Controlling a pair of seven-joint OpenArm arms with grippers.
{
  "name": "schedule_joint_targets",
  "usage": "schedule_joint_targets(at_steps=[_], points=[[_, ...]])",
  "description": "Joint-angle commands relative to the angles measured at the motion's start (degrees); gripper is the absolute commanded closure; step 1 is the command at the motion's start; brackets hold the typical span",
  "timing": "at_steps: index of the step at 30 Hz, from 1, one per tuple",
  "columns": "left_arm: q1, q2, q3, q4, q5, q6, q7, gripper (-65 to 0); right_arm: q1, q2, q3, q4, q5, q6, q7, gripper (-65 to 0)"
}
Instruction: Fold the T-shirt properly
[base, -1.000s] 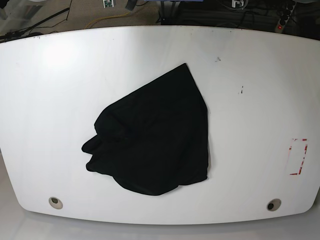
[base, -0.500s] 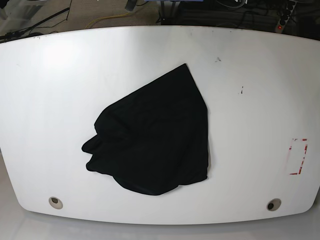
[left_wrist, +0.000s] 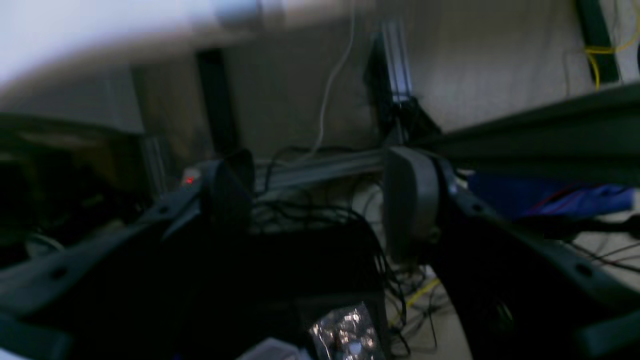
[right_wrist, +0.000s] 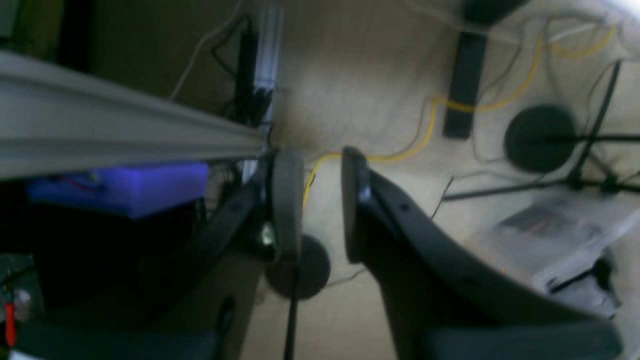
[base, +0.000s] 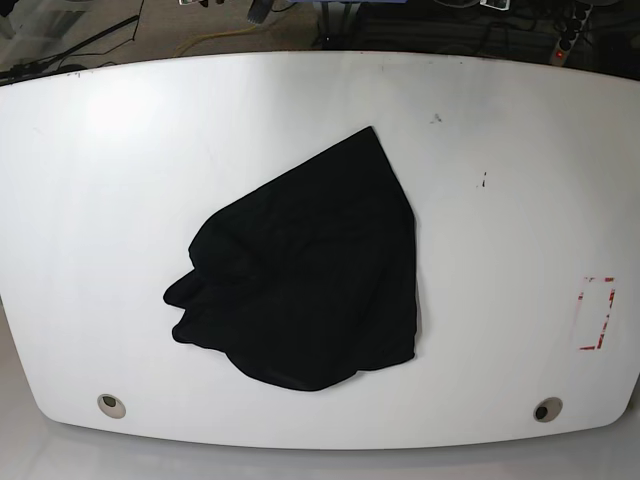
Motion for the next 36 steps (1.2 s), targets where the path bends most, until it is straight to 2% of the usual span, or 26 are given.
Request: schedule_joint_targets(at_steps=[1, 5, 14, 17, 22, 23, 29, 33, 36], points=[[1.6, 0.1, -0.2, 2.9, -0.2, 0.1, -0.7, -37.4, -1.8, 0.1, 0.2, 3.7, 0.5, -0.1, 0.7, -12.2], [1.0, 0.1, -0.2, 3.5, -0.2, 0.1, -1.0, -37.4, -1.2, 0.1, 0.2, 6.9, 0.5, -0.1, 0.7, -12.2], [-6.5, 0.2, 0.0, 3.4, -0.2, 0.1, -0.7, -37.8, 8.4, 0.1, 0.3, 7.7, 0.2, -0.1, 0.5, -12.2], [-9.6, 1.7, 0.0, 3.4, -0.2, 0.1, -0.7, -38.2, 11.4, 0.1, 0.3, 7.7, 0.0, -0.1, 0.5, -12.7], [-14.0, 3.4, 0.0, 3.4, 0.1, 0.1, -0.7, -51.2, 16.3, 0.1, 0.2, 7.5, -0.2, 0.0, -0.1, -13.0], [-14.8, 3.4, 0.0, 3.4, 0.1, 0.1, -0.7, -51.8, 17.2, 0.1, 0.2, 7.5, -0.2, 0.1, -0.8, -13.2], [-19.7, 3.4, 0.0, 3.2, 0.2, 0.1, -0.7, -51.8, 24.9, 0.1, -0.2, 7.6, 0.3, 5.8, -8.4, -13.2], [-22.2, 3.2, 0.0, 3.1, 0.3, 0.1, -0.6, -51.8, 29.4, 0.0, -0.4, 7.7, 0.3, 8.1, -12.9, -13.3], [-24.3, 2.9, 0.0, 3.0, 0.4, 0.0, -0.6, -51.8, 33.3, -0.1, -0.4, 7.7, 0.3, 9.7, -16.5, -18.2]])
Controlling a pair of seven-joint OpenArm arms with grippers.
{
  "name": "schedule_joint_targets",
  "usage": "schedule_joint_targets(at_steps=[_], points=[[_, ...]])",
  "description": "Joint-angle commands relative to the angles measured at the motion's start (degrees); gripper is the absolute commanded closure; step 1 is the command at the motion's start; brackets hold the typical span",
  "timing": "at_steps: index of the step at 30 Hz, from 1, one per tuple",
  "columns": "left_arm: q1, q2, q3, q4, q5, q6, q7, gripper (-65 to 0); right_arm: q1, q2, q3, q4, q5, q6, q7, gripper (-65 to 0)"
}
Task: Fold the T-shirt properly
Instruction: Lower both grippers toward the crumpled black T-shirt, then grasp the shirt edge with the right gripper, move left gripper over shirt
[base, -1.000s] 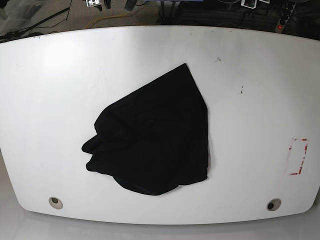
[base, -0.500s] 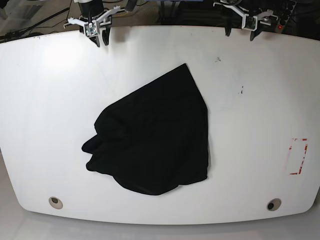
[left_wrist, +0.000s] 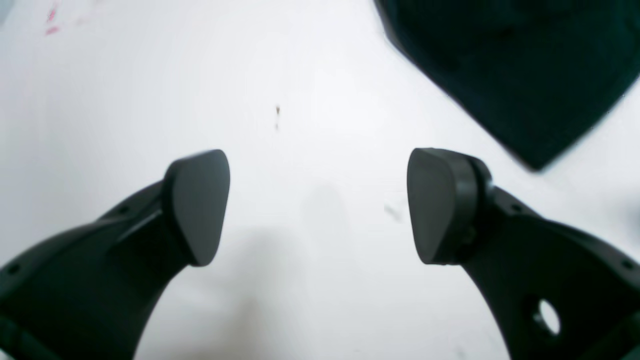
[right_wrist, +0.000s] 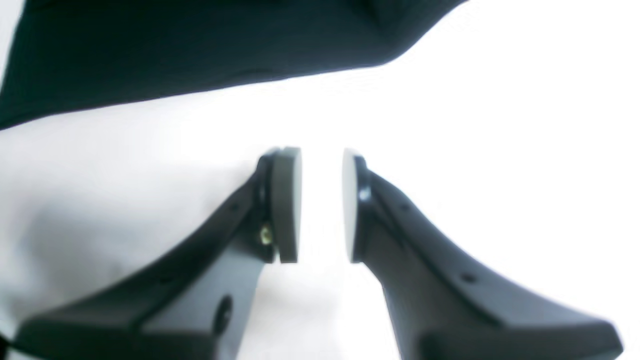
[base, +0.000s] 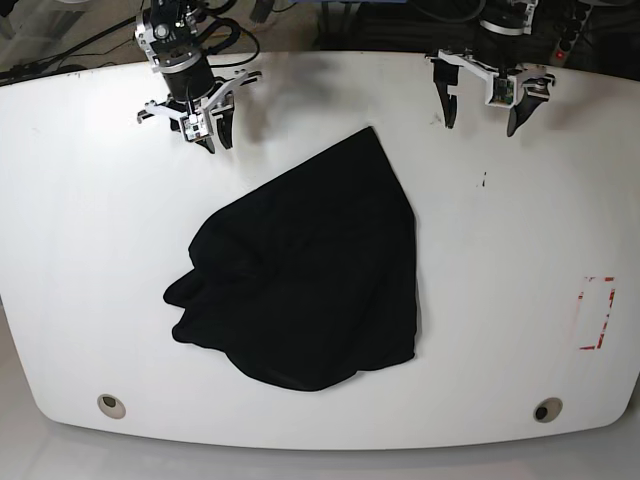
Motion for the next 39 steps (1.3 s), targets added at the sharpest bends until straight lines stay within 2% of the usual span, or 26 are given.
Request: schedule_joint_targets(at_steps=[1, 4, 8, 12, 15, 19, 25, 31, 39], points=[[-1.0, -0.2, -0.1, 0.8, 0.0, 0.1, -1.5, -51.8, 2.2, 0.1, 0.1, 1.1, 0.4, 0.8, -0.3, -20.6], [-3.5, -1.2, -0.1, -0.2, 0.0, 0.1, -1.5, -51.8, 5.7, 0.1, 0.1, 0.9, 0.5, 2.4, -3.3, -27.4], [-6.2, -1.5, 2.0, -2.6, 0.1, 0.1, -1.5, -51.8, 11.0, 0.0, 0.1, 0.7, 0.6, 5.7, -7.0, -27.7], [-7.2, -1.6, 5.2, -4.7, 0.1, 0.1, -1.5, -51.8, 17.3, 0.0, 0.1, 0.6, 0.6, 10.1, -13.6, -28.2], [-7.9, -3.4, 8.1, -6.4, 0.1, 0.1, -1.5, -51.8, 22.4, -0.1, -0.3, -1.4, 0.6, 12.9, -18.5, -28.2], [-8.2, -5.6, 11.3, -7.6, 0.1, 0.1, -1.5, -51.8, 28.2, 0.1, -2.4, -6.3, 0.6, 14.9, -22.8, -28.2], [-8.1, -5.8, 11.6, -7.4, 0.9, 0.1, -1.5, -51.8, 33.8, -0.1, -5.6, -15.4, 1.2, 16.1, -23.2, -28.2], [-8.2, -5.4, 13.0, -7.6, 7.0, 0.1, -1.5, -51.8, 39.3, 0.0, -6.7, -25.4, 7.4, 16.1, -23.0, -28.2], [-8.2, -5.4, 13.8, -7.3, 7.0, 0.1, -1.5, -51.8, 44.1, 0.0, -6.7, -33.5, 8.1, 16.1, -22.2, -28.2]])
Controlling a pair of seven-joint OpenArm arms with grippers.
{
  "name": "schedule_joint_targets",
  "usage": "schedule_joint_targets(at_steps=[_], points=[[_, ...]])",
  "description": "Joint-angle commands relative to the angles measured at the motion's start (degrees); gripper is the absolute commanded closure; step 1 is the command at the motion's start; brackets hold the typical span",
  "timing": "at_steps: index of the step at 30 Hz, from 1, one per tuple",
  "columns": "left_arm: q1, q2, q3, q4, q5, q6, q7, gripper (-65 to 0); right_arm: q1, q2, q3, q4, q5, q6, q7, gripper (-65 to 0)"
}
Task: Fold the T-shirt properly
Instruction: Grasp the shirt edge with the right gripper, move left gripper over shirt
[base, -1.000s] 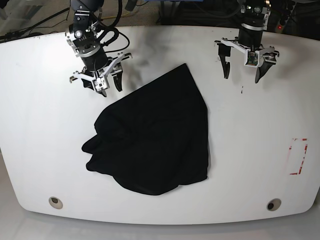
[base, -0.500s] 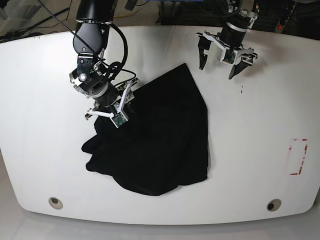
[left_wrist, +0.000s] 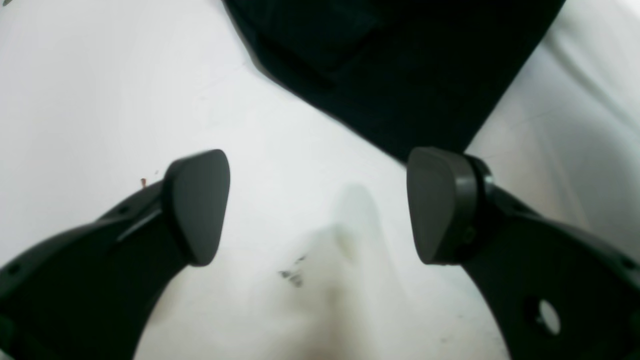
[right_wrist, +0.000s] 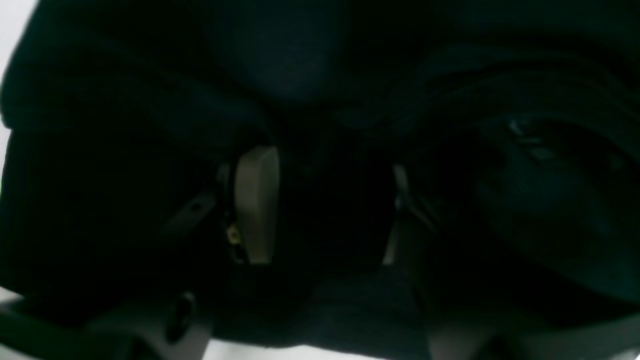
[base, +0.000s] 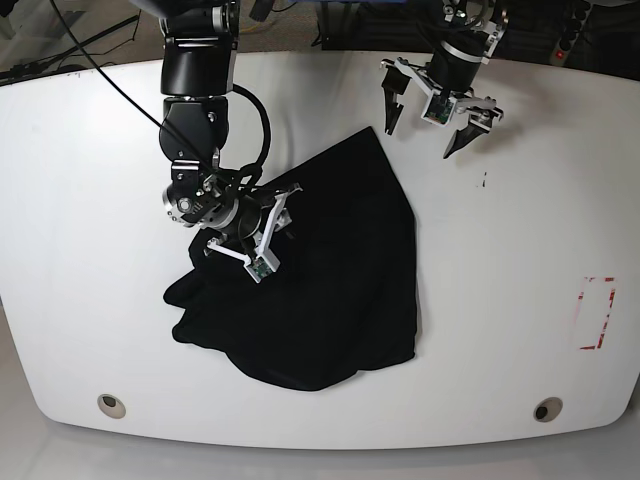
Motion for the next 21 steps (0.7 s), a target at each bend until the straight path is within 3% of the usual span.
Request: schedule_joint_targets(at_steps=[1, 8, 21], points=[[0.3, -0.1, -0.1, 1.1, -0.2, 0.3, -1.4, -51.8, 1.8, 0.1, 0.1, 0.1, 0.7, 0.1, 2.1, -28.2], [0.3, -0.4, -0.1, 1.1, -0.2, 0.3, -1.4, -51.8, 1.6, 0.1, 0.1, -0.1, 1.2, -3.8, 2.8, -28.4], [0.3, -0.6, -0.1, 1.1, -0.2, 0.3, -1.4, -51.8, 1.8, 0.0, 0.2, -4.1, 1.2, -3.9, 3.8, -28.4]])
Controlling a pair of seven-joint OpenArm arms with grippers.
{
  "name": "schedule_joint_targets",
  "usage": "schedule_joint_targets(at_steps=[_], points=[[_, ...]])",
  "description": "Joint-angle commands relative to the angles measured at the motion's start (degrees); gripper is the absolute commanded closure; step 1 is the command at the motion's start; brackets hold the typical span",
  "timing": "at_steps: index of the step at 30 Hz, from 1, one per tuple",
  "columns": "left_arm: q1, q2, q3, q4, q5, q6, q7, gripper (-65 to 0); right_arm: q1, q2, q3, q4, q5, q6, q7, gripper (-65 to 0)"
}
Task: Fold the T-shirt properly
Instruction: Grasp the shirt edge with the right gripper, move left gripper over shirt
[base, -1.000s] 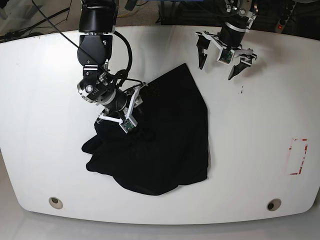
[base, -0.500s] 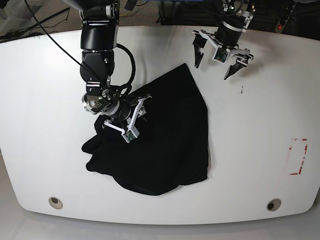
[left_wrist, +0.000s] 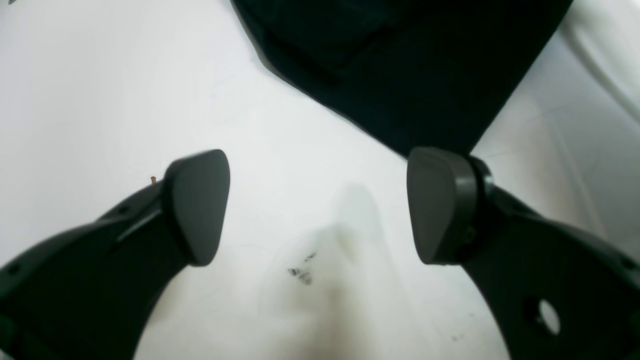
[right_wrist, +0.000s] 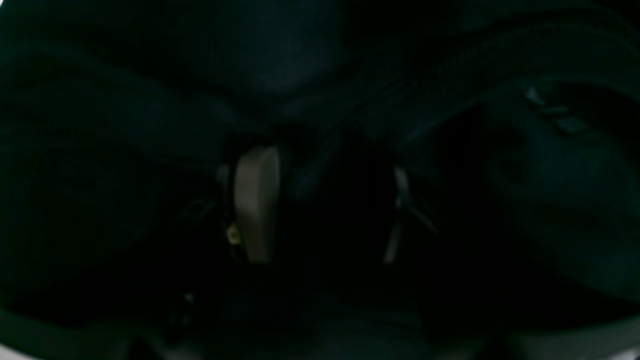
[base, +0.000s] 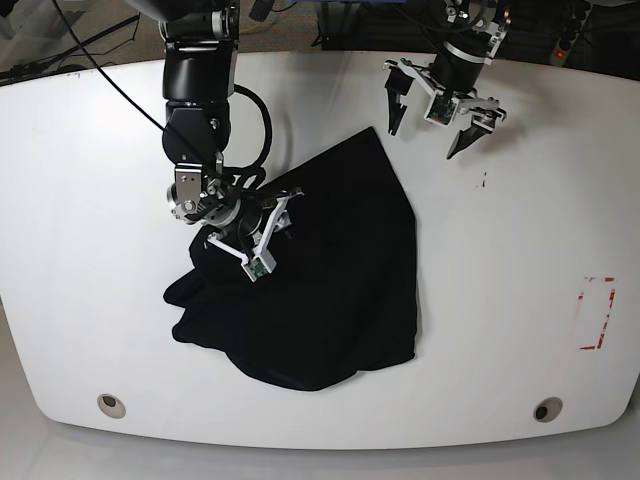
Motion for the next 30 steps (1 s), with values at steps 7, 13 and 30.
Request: schedule_joint_targets(at_steps=[7, 13, 30], points=[[0.4, -0.1, -0.1, 1.1, -0.2, 0.3, -1.4, -51.8, 1.0, 0.0, -0.1, -1.6, 0.8, -3.3, 3.7, -27.6], [0.4, -0.1, 0.0, 1.1, -0.2, 0.3, -1.4, -51.8, 0.7, -0.1, -0.4, -0.5, 0.8, -3.3, 4.2, -11.6], [0.4, -0.1, 0.0, 1.1, -0.1, 0.3, 0.9, -51.8, 0.1, -2.0, -1.0, 11.5, 0.4, -3.3, 2.5, 0.0]])
